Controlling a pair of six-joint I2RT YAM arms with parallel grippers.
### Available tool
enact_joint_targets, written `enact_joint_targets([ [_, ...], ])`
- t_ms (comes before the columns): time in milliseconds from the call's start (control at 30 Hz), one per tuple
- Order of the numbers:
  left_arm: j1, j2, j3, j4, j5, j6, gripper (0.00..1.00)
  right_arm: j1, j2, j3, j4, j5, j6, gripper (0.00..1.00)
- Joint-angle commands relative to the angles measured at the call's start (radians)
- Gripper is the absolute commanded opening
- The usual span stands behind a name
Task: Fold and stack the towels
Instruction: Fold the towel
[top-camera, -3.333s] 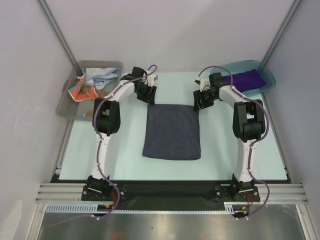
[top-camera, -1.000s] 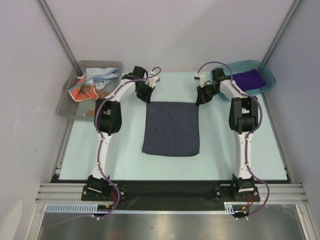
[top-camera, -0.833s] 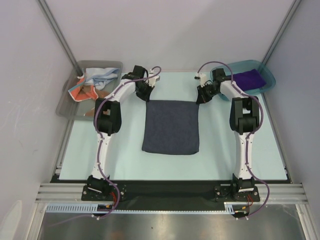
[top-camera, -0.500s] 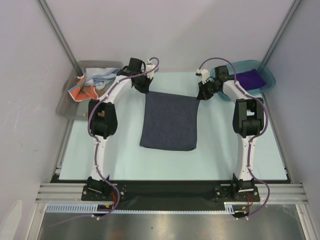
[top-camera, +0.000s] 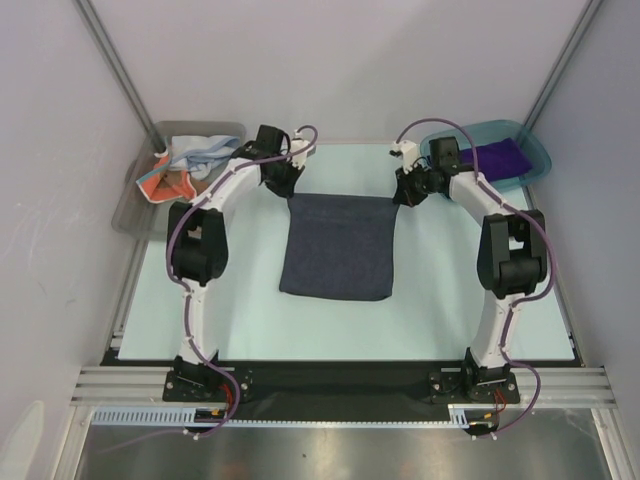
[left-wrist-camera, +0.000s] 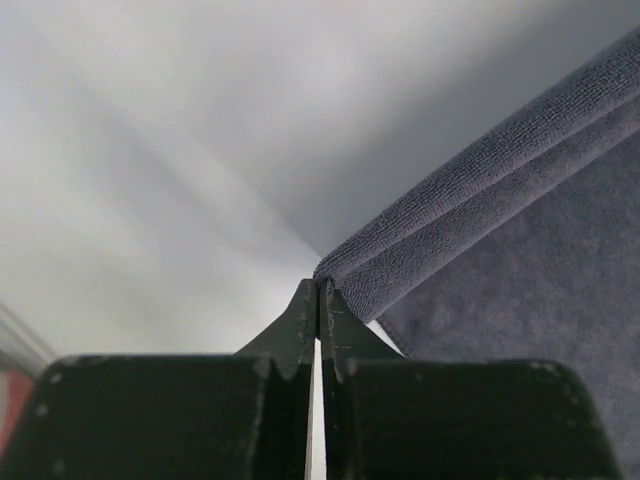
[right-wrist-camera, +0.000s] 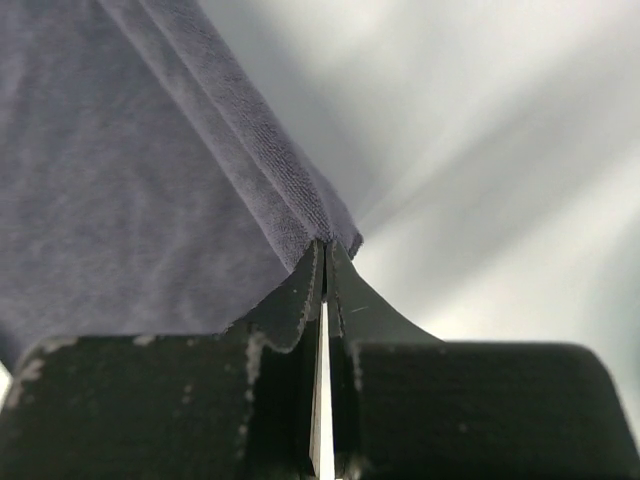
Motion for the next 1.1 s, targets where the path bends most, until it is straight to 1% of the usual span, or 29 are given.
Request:
enact_joint_targets([
  [0,-0.011,-0.127,-0.072,0.028,-0.028,-0.019,0.00,0.027,-0.119,-0.066,0.052,0.061,0.039,0.00],
  [33,-0.014,-0.171,-0.104,0.047,-0.039,-0.023,0.00,0.036,-0.135,-0.085,0.053,0.073,0.046,0.00],
  [67,-0.020,-0.195,-0.175,0.082,-0.042,-0.029,0.00,0.042,-0.153,-0.133,0.058,0.081,0.055,0.00],
  [167,-0.028,-0.284,-0.263,0.110,-0.056,-0.048,0.00,0.067,-0.225,-0.206,0.078,0.121,0.095,0.00],
  [200,-0.028,-0.308,-0.324,0.122,-0.053,-0.057,0.00,0.071,-0.245,-0.254,0.087,0.131,0.110,0.00],
  [233,-0.029,-0.359,-0.355,0.128,-0.053,-0.072,0.00,0.076,-0.285,-0.276,0.095,0.148,0.137,0.00],
  [267,-0.032,-0.383,-0.419,0.149,-0.058,-0.078,0.00,0.076,-0.299,-0.298,0.101,0.147,0.151,0.00],
  [300,-0.032,-0.406,-0.450,0.159,-0.056,-0.097,0.00,0.078,-0.314,-0.336,0.106,0.156,0.165,0.00],
  [400,-0.035,-0.491,-0.544,0.179,-0.019,-0.124,0.01,0.091,-0.380,-0.400,0.112,0.182,0.204,0.00],
  [467,-0.043,-0.520,-0.602,0.189,-0.007,-0.138,0.00,0.133,-0.428,-0.448,0.115,0.213,0.220,0.00],
  [600,-0.065,-0.592,-0.676,0.197,0.004,-0.175,0.00,0.159,-0.489,-0.502,0.116,0.231,0.302,0.00],
  [800,-0.075,-0.664,-0.765,0.194,-0.027,-0.213,0.00,0.174,-0.590,-0.600,0.116,0.259,0.368,0.00],
  [1067,-0.104,-0.733,-0.851,0.206,-0.022,-0.256,0.00,0.197,-0.633,-0.646,0.070,0.279,0.420,0.00],
])
